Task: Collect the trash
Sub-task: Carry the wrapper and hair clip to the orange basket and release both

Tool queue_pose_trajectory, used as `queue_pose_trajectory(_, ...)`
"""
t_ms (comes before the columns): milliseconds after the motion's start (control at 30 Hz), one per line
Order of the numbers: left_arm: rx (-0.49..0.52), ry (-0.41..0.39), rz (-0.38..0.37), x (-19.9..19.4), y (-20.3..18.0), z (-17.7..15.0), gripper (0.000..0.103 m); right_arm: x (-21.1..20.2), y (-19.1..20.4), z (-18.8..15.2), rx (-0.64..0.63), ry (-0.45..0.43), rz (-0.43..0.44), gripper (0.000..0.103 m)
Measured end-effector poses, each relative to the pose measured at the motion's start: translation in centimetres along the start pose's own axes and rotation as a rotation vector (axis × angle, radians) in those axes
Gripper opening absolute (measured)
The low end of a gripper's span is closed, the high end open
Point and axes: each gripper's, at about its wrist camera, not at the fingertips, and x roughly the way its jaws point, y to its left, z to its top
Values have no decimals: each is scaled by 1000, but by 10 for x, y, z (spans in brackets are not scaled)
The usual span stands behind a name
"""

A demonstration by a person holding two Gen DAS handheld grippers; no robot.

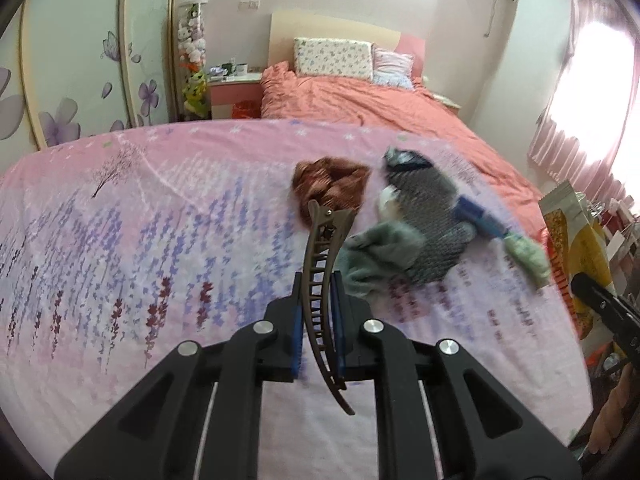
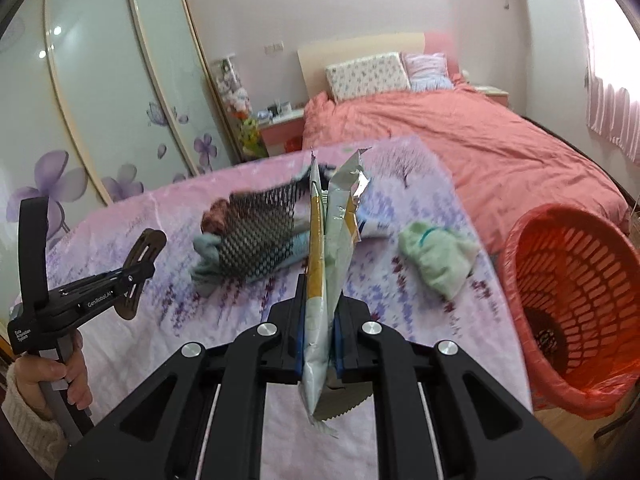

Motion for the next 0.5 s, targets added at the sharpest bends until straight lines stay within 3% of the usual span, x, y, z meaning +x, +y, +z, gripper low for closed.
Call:
queue_pose_trajectory(267,25,-34,-106,-23,-50,17,13,-35,-28,8,33,-86,-47,11)
queue_pose_trajectory(500,94,-38,-222,-28,-117,23,13,-54,-63,6,64,-121,-163,11)
